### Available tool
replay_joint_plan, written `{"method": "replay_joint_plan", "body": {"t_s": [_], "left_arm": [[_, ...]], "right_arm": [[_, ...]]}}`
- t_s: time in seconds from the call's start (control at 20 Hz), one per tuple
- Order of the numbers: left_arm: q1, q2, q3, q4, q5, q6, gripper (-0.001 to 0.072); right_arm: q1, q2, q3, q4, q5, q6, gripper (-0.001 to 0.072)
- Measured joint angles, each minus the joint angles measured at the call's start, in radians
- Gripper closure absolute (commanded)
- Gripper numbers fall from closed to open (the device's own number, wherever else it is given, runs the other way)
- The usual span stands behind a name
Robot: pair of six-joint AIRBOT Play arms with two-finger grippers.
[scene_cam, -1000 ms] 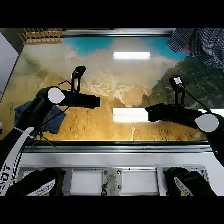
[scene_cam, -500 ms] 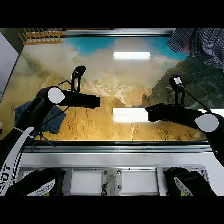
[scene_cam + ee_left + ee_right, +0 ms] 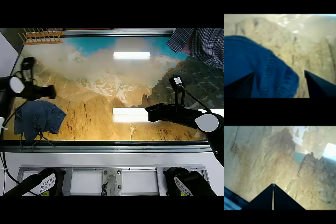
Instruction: Fold the clothes and pants, and hang the long-sleeved shirts on hangers.
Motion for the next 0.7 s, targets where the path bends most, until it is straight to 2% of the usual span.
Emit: {"method": "replay_joint_plan", "body": {"t_s": [0.15,0.25,0.5,0.55,0.65,0.7], "left_arm": [[0.183,-0.009,-0.087,-0.055,0.052,-0.014,-0.0004],[0.252,-0.033,-0.142,-0.101,0.080,-0.008,-0.0004],[0.271,-0.117,-0.227,-0.144,0.123,0.016,-0.0001],[0.257,-0.130,-0.237,-0.148,0.127,0.017,0.0146],[0.220,-0.144,-0.249,-0.151,0.130,0.020,0.0631],[0.196,-0.145,-0.251,-0.152,0.133,0.021,0.0677]], "right_arm": [[0.000,0.000,0.000,0.000,0.000,0.000,0.0676],[0.000,0.000,0.000,0.000,0.000,0.000,0.0676],[0.000,0.000,0.000,0.000,0.000,0.000,0.0676],[0.000,0.000,0.000,0.000,0.000,0.000,0.0676],[0.000,0.000,0.000,0.000,0.000,0.000,0.0676],[0.000,0.000,0.000,0.000,0.000,0.000,0.0676]]}}
